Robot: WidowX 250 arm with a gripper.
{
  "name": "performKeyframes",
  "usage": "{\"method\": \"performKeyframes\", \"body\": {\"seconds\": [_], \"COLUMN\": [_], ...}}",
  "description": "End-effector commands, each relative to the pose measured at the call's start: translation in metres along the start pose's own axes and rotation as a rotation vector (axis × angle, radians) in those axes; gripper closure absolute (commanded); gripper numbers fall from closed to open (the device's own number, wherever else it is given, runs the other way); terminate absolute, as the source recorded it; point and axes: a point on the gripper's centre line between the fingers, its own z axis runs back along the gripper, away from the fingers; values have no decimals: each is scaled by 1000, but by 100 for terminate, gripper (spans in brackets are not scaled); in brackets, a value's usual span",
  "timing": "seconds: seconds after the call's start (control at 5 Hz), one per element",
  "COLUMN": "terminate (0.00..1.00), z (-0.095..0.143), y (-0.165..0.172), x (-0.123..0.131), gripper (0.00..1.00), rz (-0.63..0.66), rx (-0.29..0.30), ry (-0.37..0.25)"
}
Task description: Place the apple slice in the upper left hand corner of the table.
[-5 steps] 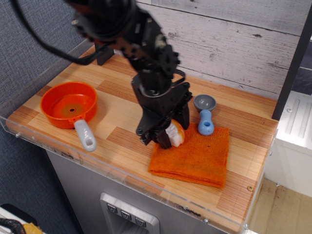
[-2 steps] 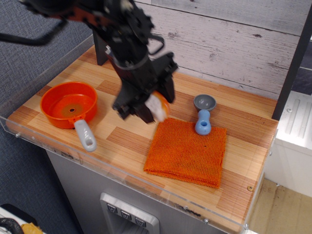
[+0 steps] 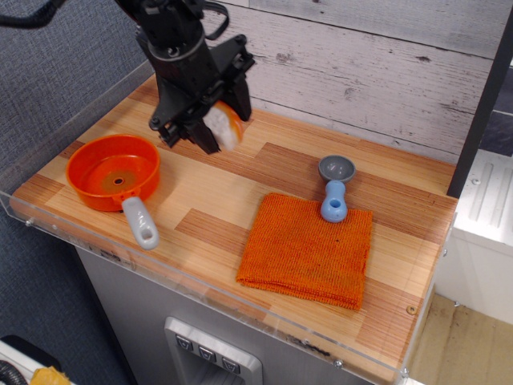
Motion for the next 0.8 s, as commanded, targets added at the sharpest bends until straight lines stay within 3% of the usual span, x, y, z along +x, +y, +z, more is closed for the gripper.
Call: {"method": "performKeyframes", "body": {"seconds": [0.0, 0.2, 0.6], "terminate": [0, 0, 0], "z": [-15, -40, -89], "y": [-26, -38, -35], "x": [50, 65, 60], "gripper": [100, 100, 100], "rz": [-19, -30, -59], "rx": [-22, -1, 60], "ry": [-72, -47, -14]}}
